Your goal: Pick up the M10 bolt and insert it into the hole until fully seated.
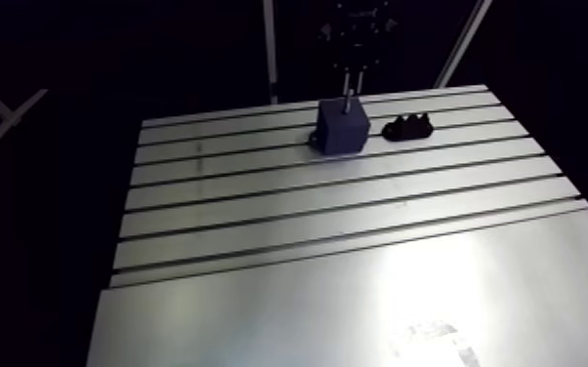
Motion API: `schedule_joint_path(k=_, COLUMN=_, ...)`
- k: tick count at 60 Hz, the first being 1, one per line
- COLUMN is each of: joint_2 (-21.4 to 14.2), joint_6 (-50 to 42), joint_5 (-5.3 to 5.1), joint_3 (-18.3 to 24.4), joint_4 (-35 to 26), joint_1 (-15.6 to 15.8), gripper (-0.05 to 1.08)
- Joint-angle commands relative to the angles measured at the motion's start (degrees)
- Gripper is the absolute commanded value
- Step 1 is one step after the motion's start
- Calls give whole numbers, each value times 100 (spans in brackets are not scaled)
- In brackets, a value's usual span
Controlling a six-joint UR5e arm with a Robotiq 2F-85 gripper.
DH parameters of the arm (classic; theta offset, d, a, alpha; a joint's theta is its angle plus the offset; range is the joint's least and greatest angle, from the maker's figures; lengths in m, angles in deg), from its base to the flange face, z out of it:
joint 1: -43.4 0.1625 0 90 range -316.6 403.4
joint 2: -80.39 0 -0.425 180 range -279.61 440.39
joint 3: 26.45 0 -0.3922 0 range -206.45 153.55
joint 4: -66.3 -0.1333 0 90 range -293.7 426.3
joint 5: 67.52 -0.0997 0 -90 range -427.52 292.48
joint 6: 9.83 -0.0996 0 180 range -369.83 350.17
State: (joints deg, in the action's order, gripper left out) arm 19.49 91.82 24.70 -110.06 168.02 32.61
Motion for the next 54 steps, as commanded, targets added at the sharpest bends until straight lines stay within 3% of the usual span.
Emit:
schedule_joint_path(k=1, joint_2=5, joint_6=1, joint_5=-6, joint_3=-2, joint_4=2, joint_1=6, gripper=108)
schedule_joint_path(k=54, joint_2=23, joint_6=-1, joint_5=38, joint_3=-88, joint_4=37, joint_1=15, gripper=108)
